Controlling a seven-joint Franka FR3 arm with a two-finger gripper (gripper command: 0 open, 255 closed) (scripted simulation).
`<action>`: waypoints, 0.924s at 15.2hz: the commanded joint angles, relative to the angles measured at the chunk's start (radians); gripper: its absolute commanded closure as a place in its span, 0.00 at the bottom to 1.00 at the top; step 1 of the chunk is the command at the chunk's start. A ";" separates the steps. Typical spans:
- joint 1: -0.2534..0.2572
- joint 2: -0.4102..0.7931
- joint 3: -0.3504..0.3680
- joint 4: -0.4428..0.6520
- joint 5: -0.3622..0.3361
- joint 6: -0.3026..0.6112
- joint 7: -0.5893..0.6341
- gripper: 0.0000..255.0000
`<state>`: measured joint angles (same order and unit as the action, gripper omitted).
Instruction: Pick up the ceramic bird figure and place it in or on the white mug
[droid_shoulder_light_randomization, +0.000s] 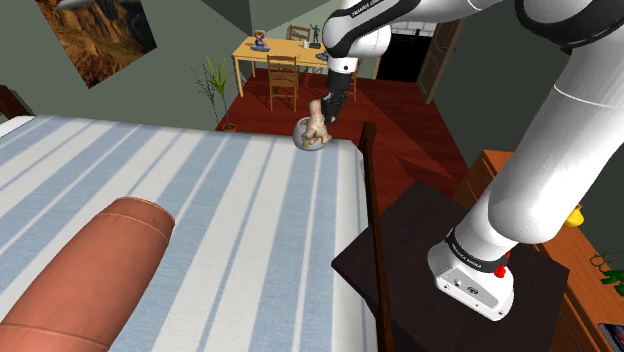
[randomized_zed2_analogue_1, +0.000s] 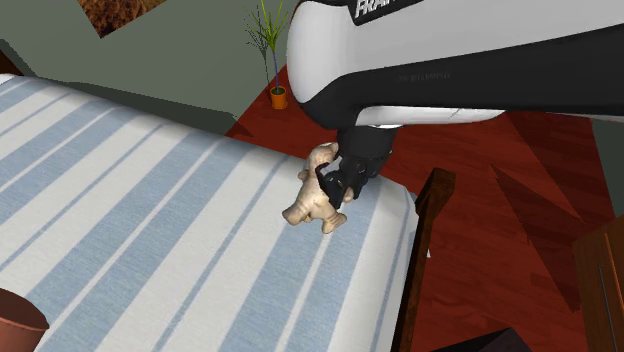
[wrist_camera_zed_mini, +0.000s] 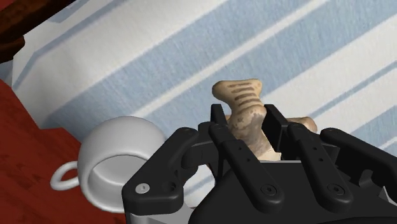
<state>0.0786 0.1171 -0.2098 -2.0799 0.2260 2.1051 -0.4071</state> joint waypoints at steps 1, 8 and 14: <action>-0.010 0.023 -0.007 0.043 0.002 -0.023 -0.014 1.00; -0.093 0.253 -0.035 0.377 0.041 -0.153 -0.106 1.00; -0.188 0.494 -0.037 0.762 0.075 -0.311 -0.151 1.00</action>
<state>-0.0935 0.5630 -0.2490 -1.3964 0.2941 1.8249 -0.5545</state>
